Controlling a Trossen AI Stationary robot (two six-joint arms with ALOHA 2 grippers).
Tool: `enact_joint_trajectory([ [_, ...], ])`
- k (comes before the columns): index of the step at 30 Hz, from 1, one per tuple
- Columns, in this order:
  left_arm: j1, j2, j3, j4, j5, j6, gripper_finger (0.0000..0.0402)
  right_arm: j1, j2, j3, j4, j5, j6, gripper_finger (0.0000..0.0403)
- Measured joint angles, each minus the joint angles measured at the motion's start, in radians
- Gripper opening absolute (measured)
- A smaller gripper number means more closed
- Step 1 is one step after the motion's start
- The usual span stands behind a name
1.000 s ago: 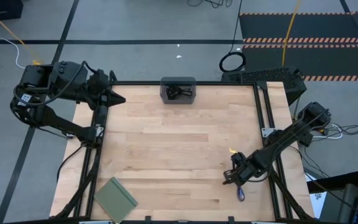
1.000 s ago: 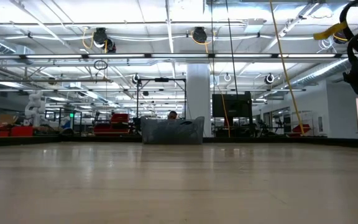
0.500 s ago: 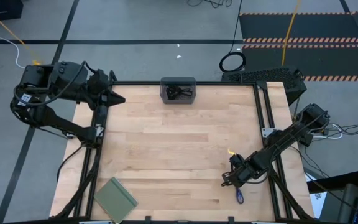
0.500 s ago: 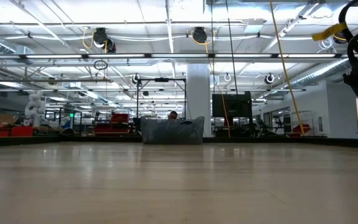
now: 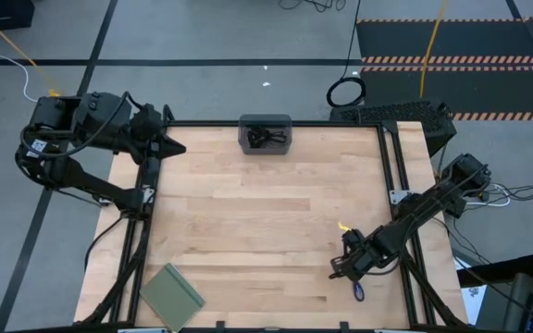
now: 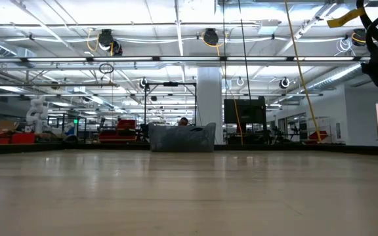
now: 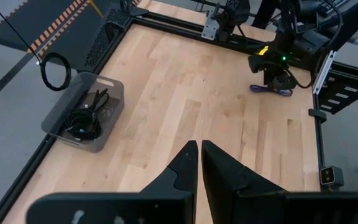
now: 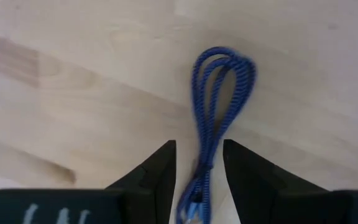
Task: Pick and place USB-C Cables
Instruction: Put the blue USB cable into the black bin
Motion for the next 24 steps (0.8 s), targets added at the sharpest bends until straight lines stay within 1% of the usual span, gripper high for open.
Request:
enact_joint_trajectory([
  [5, 0.000, 0.000, 0.000, 0.000, -0.008, 0.012, 0.0026, 0.000, 0.021, 0.000, -0.027, -0.002, -0.008, 0.0125],
  [14, 0.020, 0.000, 0.000, 0.001, -0.011, 0.035, 0.0026, -0.001, 0.094, 0.002, 0.037, -0.008, -0.049, 0.0125],
  [20, 0.036, 0.000, 0.000, 0.001, -0.012, 0.057, 0.0026, -0.010, 0.095, -0.006, 0.026, -0.007, -0.049, 0.0125],
  [22, 0.042, 0.000, 0.000, 0.001, -0.012, 0.064, 0.0026, -0.011, 0.094, -0.012, 0.030, -0.007, -0.049, 0.0121],
  [24, 0.047, 0.000, 0.000, 0.001, -0.013, 0.072, 0.0026, -0.011, 0.094, -0.015, 0.030, -0.004, -0.050, 0.0109],
])
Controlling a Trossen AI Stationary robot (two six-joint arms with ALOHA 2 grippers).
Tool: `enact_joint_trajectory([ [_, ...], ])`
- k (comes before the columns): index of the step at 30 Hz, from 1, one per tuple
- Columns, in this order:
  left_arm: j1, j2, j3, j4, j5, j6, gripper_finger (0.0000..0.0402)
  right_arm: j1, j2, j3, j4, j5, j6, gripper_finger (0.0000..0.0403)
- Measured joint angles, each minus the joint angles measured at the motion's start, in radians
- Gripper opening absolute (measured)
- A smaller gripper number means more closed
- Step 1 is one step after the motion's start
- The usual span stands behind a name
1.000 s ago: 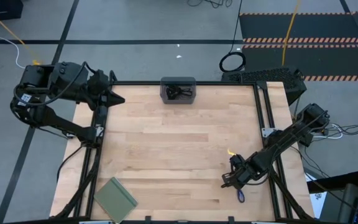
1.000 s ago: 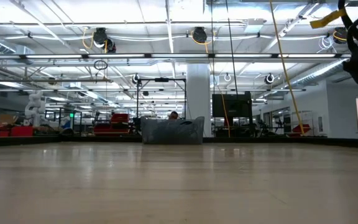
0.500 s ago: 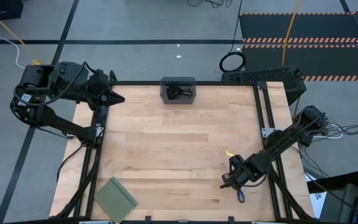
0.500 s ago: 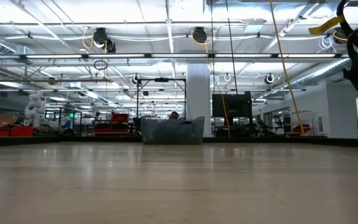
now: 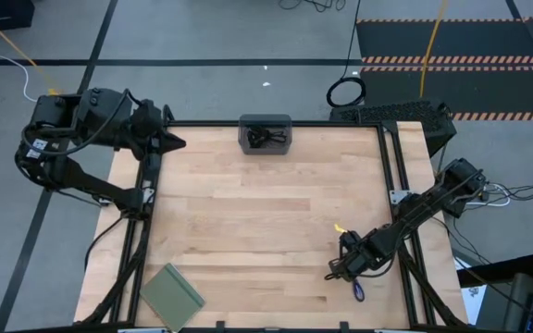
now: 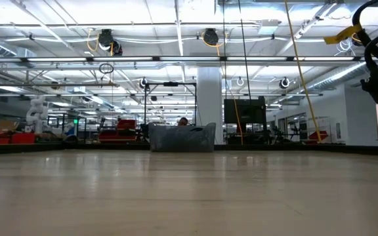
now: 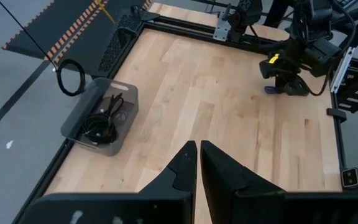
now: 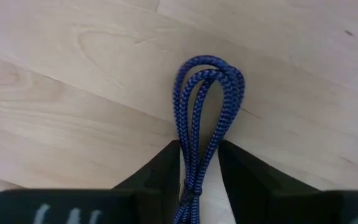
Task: Pick and place USB-C Cables
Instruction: Put the blue USB cable into the black bin
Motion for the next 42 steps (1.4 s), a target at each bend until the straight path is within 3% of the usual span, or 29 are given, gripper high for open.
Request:
enact_joint_trajectory([
  [11, 0.008, 0.000, 0.000, 0.000, 0.000, 0.016, 0.0026, -0.023, -0.016, -0.005, -0.009, -0.008, -0.037, 0.0009],
  [21, 0.008, 0.000, 0.000, 0.002, -0.003, 0.015, 0.0026, -0.149, -0.129, -0.007, 0.000, 0.011, -0.228, 0.0015],
  [30, 0.007, 0.000, 0.000, 0.003, -0.021, 0.008, 0.0026, -0.346, -0.336, -0.006, 0.073, 0.003, -0.395, 0.0012],
  [42, 0.007, 0.000, 0.000, 0.003, -0.068, -0.097, 0.0026, -0.653, -0.566, 0.024, 0.212, -0.031, -0.430, 0.0013],
])
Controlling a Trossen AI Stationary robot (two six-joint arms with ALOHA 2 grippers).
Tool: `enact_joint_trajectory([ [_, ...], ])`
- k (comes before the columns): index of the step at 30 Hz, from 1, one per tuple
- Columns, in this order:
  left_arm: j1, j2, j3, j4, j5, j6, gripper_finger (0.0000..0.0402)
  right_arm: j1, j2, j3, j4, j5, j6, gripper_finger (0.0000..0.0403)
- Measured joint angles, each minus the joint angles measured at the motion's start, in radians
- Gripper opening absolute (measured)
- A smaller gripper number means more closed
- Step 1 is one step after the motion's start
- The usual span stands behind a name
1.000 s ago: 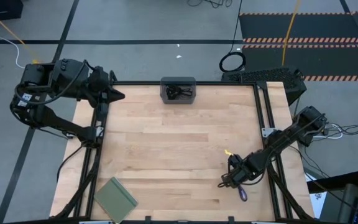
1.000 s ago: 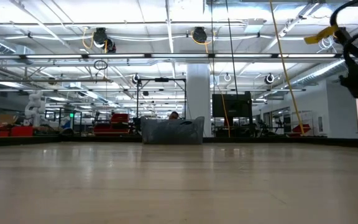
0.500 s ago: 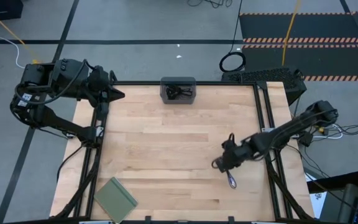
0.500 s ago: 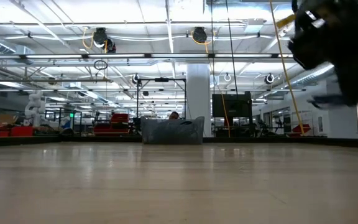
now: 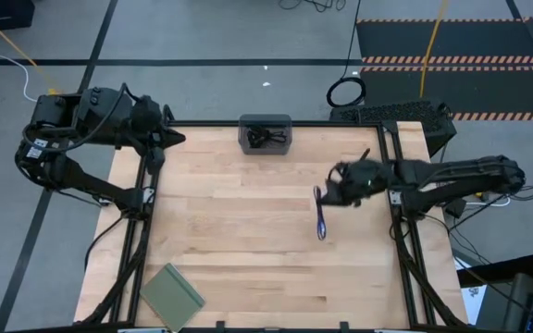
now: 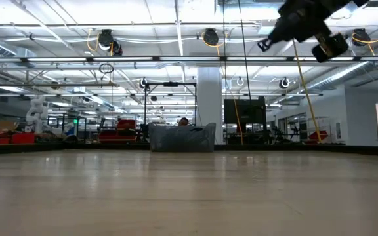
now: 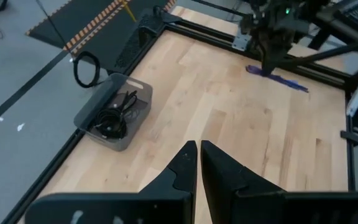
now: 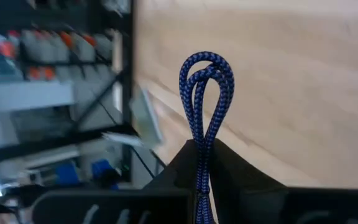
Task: Pick and place USB-C Cables
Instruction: Put the blue USB cable into the black bin
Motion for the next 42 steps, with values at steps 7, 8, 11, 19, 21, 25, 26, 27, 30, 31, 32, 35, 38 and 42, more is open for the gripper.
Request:
enact_joint_trajectory([
  [7, 0.000, 0.006, 0.001, 0.004, -0.006, -0.008, 0.0026, -0.148, 0.014, 0.174, -0.029, -0.098, -0.094, 0.0013],
  [8, 0.000, 0.007, 0.001, 0.004, -0.009, -0.008, 0.0026, -0.164, 0.023, 0.208, -0.045, -0.103, -0.110, 0.0013],
  [11, 0.000, 0.013, 0.001, 0.012, -0.031, -0.015, 0.0026, -0.204, 0.059, 0.331, -0.111, -0.105, -0.170, 0.0013],
  [19, 0.000, 0.032, 0.001, 0.012, -0.034, -0.033, 0.0026, -0.283, 0.183, 0.695, -0.365, -0.187, -0.348, 0.0013],
  [21, 0.000, 0.034, 0.001, 0.012, -0.034, -0.033, 0.0026, -0.297, 0.210, 0.768, -0.398, -0.210, -0.384, 0.0013],
  [25, 0.000, 0.045, 0.000, 0.016, -0.033, -0.033, 0.0026, -0.318, 0.257, 0.882, -0.432, -0.271, -0.501, 0.0013],
  [26, 0.000, 0.046, 0.000, 0.016, -0.033, -0.033, 0.0026, -0.323, 0.265, 0.899, -0.432, -0.292, -0.537, 0.0013],
  [27, 0.000, 0.048, 0.000, 0.016, -0.033, -0.034, 0.0026, -0.327, 0.272, 0.914, -0.434, -0.313, -0.574, 0.0013],
  [30, 0.000, 0.050, 0.000, 0.016, -0.033, -0.046, 0.0026, -0.338, 0.283, 0.944, -0.434, -0.341, -0.677, 0.0013],
  [31, 0.000, 0.051, 0.000, 0.016, -0.033, -0.051, 0.0026, -0.341, 0.284, 0.949, -0.434, -0.343, -0.707, 0.0013],
  [32, 0.000, 0.052, 0.000, 0.016, -0.033, -0.052, 0.0026, -0.344, 0.284, 0.952, -0.434, -0.343, -0.737, 0.0013],
  [35, 0.000, 0.051, 0.000, 0.016, -0.033, -0.059, 0.0026, -0.352, 0.284, 0.952, -0.435, -0.354, -0.829, 0.0013],
  [38, 0.000, 0.051, 0.000, 0.024, -0.033, -0.067, 0.0026, -0.357, 0.284, 0.952, -0.435, -0.386, -0.951, 0.0013],
  [42, 0.000, 0.051, 0.000, 0.070, -0.032, -0.086, 0.0026, -0.357, 0.284, 0.952, -0.435, -0.412, -1.113, 0.0013],
])
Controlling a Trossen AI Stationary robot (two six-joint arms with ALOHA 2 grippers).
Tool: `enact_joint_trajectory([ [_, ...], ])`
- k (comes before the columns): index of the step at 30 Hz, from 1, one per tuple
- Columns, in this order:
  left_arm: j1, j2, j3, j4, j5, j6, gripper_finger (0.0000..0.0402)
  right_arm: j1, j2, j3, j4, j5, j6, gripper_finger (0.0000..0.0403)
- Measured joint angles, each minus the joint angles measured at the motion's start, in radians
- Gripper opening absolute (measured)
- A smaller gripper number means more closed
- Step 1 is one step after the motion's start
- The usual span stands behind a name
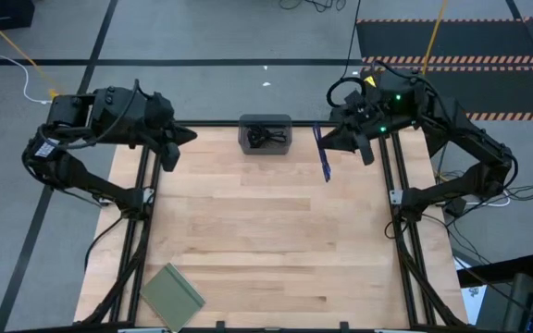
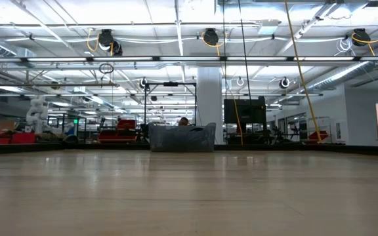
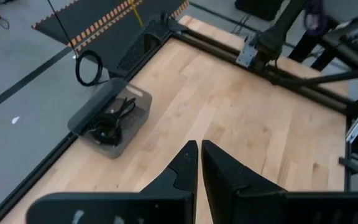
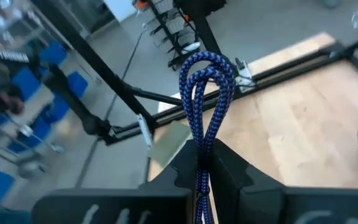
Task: Pick and place USB-C Cables
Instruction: Put the blue USB cable into the black bin
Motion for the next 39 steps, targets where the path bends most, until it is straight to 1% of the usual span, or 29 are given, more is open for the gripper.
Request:
enact_joint_trajectory([
  [3, 0.000, 0.000, 0.000, 0.019, 0.000, -0.018, 0.0026, -0.010, 0.000, 0.000, 0.001, 0.000, -0.099, 0.0013],
  [9, 0.000, 0.000, 0.000, 0.051, 0.000, -0.024, 0.0026, -0.053, 0.010, -0.001, 0.011, 0.011, -0.236, 0.0013],
  [13, 0.000, 0.000, 0.000, 0.051, 0.001, -0.025, 0.0026, -0.084, 0.040, -0.001, 0.085, 0.078, -0.264, 0.0013],
  [15, 0.000, 0.000, 0.000, 0.051, 0.000, -0.027, 0.0026, -0.102, 0.064, -0.001, 0.148, 0.087, -0.265, 0.0013],
  [19, 0.000, 0.000, 0.000, 0.051, -0.002, -0.023, 0.0026, -0.124, 0.126, -0.001, 0.212, 0.139, -0.282, 0.0013],
  [24, 0.000, 0.000, 0.000, 0.050, -0.007, -0.019, 0.0026, -0.150, 0.220, -0.001, 0.230, 0.217, -0.293, 0.0013],
  [27, 0.000, 0.000, 0.000, 0.050, -0.027, -0.014, 0.0026, -0.157, 0.279, -0.001, 0.236, 0.307, -0.338, 0.0013],
  [30, 0.000, 0.000, 0.000, 0.050, -0.050, 0.038, 0.0026, -0.159, 0.347, -0.001, 0.267, 0.371, -0.394, 0.0013],
  [33, 0.000, 0.011, 0.001, 0.053, -0.076, 0.086, 0.0026, -0.169, 0.412, -0.001, 0.292, 0.368, -0.420, 0.0013],
  [39, 0.000, 0.025, 0.001, 0.058, -0.078, 0.147, 0.0026, -0.175, 0.525, -0.002, 0.290, 0.367, -0.421, 0.0013],
])
